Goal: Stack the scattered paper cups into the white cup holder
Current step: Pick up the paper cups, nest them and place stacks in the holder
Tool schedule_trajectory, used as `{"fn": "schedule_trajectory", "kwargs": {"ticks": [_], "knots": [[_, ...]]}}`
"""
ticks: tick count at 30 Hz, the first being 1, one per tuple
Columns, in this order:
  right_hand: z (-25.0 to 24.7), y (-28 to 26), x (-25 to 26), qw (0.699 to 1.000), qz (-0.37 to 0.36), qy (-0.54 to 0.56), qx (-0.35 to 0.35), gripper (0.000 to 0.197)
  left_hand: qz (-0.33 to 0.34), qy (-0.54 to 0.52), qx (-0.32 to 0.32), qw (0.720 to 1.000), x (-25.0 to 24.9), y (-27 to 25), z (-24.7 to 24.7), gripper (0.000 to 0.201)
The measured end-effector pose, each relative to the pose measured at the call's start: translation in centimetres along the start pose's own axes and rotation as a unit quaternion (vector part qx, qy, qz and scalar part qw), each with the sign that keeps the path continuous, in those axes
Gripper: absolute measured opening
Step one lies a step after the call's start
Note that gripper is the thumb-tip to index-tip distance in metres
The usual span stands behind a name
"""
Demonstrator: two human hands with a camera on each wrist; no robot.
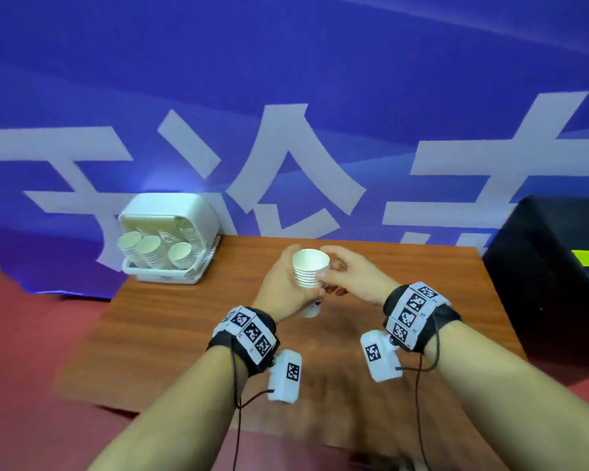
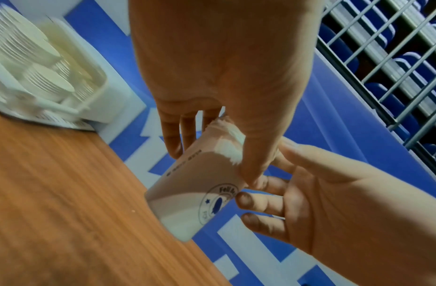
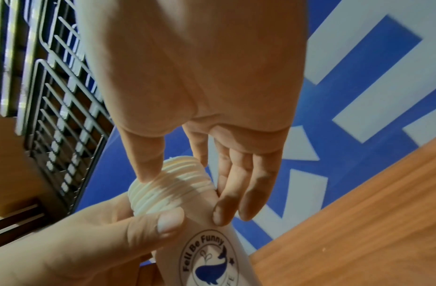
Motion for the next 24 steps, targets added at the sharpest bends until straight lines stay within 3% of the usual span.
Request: {"fn": "schedule_trajectory", "kwargs": {"ticks": [8,14,19,21,24], "knots": [[12.5,0.6,7.7,0.998,-0.043,0.017,0.041,0.058,-0.016,0.040,-0.083,0.996,4.1,-8.0,-12.6,0.099],[17.0,2.3,10.0,0.996,-0.059,-0.002,0.069,0.056,-0.022,0.037,-0.126,0.991,6.3,-10.3,-16.9,0.100],[20.2,5.7,11.2,0.993,-0.075,-0.010,0.089,0.042,-0.035,0.025,-0.141,0.989,8.7,-10.3,-20.2,0.078],[21.3,7.6,11.4,0.993,-0.076,-0.016,0.091,0.044,-0.040,0.024,-0.140,0.989,9.6,-9.5,-21.7,0.066],[22.7,11.1,11.8,0.993,-0.073,-0.021,0.086,0.051,-0.043,0.030,-0.134,0.990,10.7,-7.4,-24.2,0.065]]}}
Point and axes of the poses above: each hand's wrist, its own y-axis towards the middle knuckle, its own z-axis out of the palm, x = y × z, the point moved 8 cm from there along y, towards the middle knuckle, and after that the axes turned 10 degrees about -y, right-handed, at the moved point
